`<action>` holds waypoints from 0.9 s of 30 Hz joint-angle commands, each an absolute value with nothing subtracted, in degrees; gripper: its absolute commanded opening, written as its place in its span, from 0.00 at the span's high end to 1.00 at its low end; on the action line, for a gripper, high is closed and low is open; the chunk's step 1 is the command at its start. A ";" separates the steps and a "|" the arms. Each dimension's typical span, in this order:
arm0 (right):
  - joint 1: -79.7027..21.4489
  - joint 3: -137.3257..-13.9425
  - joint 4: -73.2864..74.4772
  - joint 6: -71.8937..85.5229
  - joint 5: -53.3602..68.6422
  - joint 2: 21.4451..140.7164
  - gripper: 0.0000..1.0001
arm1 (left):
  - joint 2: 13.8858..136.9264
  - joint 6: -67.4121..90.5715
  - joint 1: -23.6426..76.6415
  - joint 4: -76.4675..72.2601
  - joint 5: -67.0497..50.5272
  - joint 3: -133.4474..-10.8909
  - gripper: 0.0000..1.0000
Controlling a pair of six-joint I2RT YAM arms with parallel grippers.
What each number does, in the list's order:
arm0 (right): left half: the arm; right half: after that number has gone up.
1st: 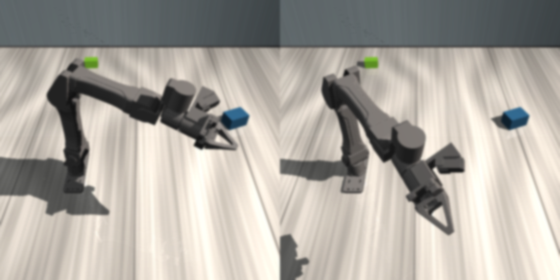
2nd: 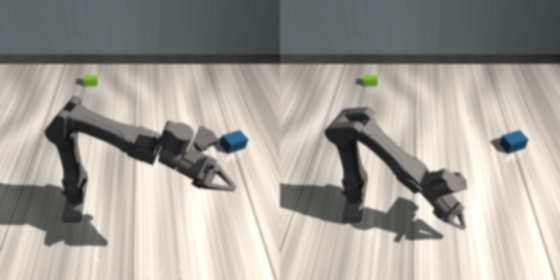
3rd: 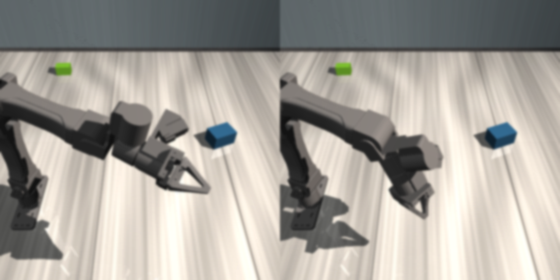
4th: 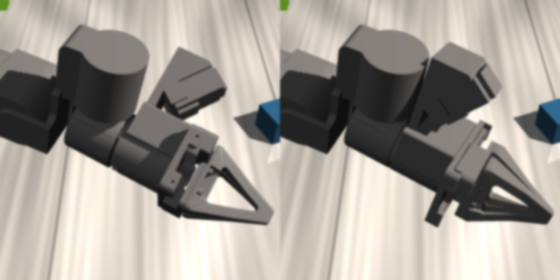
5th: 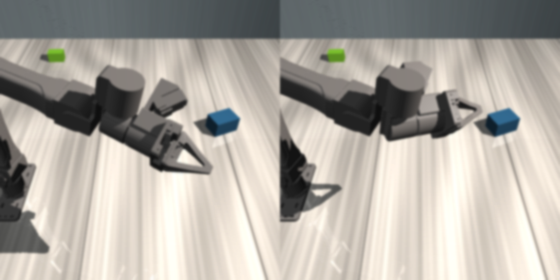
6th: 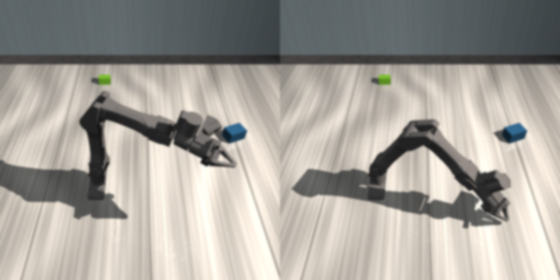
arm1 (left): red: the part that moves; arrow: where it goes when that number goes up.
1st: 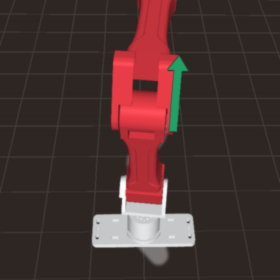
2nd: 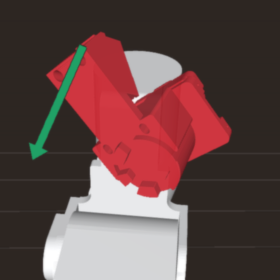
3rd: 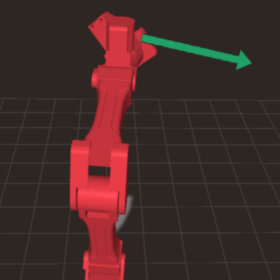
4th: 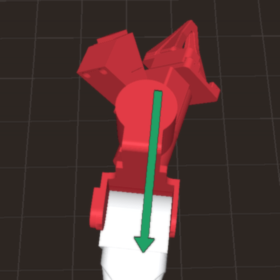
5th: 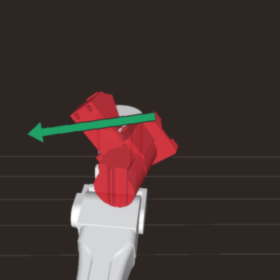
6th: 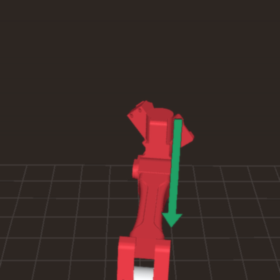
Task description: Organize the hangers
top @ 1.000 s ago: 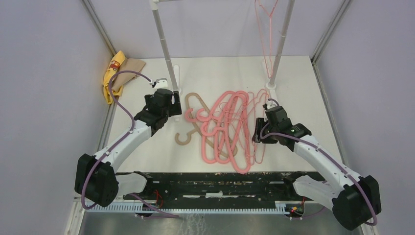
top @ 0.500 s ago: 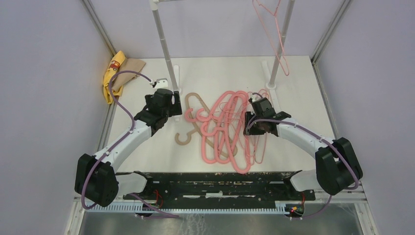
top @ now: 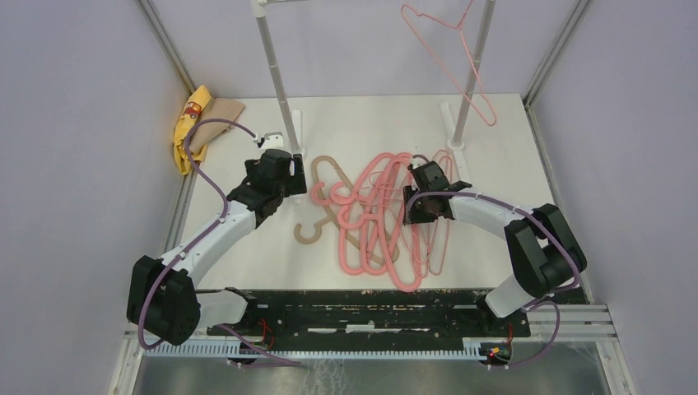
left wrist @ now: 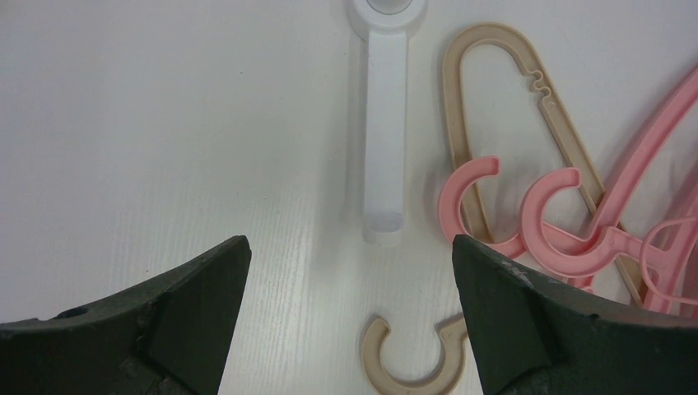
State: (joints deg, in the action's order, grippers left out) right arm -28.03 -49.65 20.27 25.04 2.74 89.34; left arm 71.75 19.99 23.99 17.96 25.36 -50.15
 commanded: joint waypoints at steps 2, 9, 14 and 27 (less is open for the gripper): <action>-28.67 -50.91 16.45 24.77 0.59 90.72 0.65 | 71.05 21.97 24.23 17.77 26.43 -50.87 0.01; -29.07 -50.04 17.32 25.24 -0.47 89.66 0.86 | 70.97 22.06 24.26 17.78 26.48 -50.87 0.01; -29.31 -50.05 20.99 25.73 -1.11 83.52 0.99 | 70.89 22.03 24.26 17.84 26.46 -50.98 0.01; -29.55 -58.58 25.38 33.49 19.81 70.08 0.99 | 70.66 22.18 24.26 17.97 26.63 -51.63 0.01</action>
